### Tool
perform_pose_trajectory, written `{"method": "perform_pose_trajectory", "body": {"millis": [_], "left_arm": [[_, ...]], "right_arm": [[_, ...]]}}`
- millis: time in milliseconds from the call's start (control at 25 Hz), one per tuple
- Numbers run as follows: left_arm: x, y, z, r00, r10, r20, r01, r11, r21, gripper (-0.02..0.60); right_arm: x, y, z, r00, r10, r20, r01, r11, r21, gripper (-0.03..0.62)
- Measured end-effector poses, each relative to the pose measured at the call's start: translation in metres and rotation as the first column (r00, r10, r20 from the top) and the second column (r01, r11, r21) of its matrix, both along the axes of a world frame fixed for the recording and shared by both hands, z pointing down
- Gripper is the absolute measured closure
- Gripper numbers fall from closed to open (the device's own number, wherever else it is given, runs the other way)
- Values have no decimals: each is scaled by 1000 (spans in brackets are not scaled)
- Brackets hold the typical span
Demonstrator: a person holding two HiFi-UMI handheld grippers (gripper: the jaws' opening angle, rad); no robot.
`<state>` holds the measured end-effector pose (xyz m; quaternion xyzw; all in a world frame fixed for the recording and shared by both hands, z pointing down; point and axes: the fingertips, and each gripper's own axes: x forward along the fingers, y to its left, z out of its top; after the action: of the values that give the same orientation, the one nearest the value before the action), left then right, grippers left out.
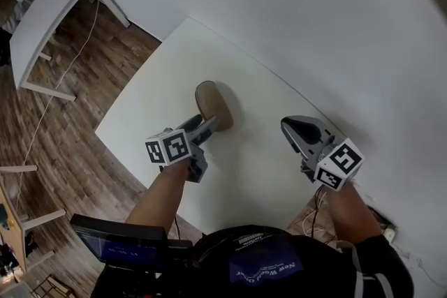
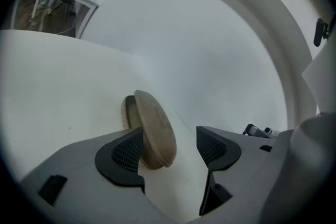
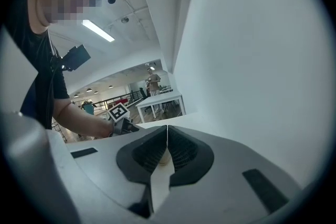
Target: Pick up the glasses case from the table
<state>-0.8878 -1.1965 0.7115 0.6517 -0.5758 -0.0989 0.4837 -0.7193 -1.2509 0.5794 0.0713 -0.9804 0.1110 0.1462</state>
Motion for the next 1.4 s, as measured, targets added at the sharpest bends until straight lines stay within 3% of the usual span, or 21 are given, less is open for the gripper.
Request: {"method": "perform_pose_trajectory", "body": {"millis": [280, 560, 680, 800, 920, 1040, 1400], "left_arm": [[0, -26, 22, 999, 14, -52, -16, 999, -36, 258], [3, -46, 39, 998, 42, -44, -44, 998, -44, 262], [1, -53, 43, 999, 32, -25, -33, 998, -51, 335], [2, -55, 42, 999, 34, -31, -35, 998, -43, 364], [7, -58, 38, 993, 47, -105, -49, 999, -15, 401], [10, -57, 33, 985, 38, -167, -36, 999, 14, 525], [21, -10, -32, 989, 85, -119, -70, 989, 128, 531]], "right_arm": [[-9, -10, 24, 1000, -4, -25, 3, 1000, -29, 592], [-12, -10, 50, 999, -2, -47, -1, 998, -56, 592], [-12, -12, 54, 999, -3, -51, -1, 998, -63, 592], [-8, -11, 55, 998, 1, -56, -5, 998, -67, 592], [-3, -10, 54, 998, 8, -59, -12, 998, -68, 592], [-2, -11, 52, 998, 11, -58, -15, 998, -65, 592], [13, 13, 12, 999, 27, -44, -29, 999, -35, 592]]}}
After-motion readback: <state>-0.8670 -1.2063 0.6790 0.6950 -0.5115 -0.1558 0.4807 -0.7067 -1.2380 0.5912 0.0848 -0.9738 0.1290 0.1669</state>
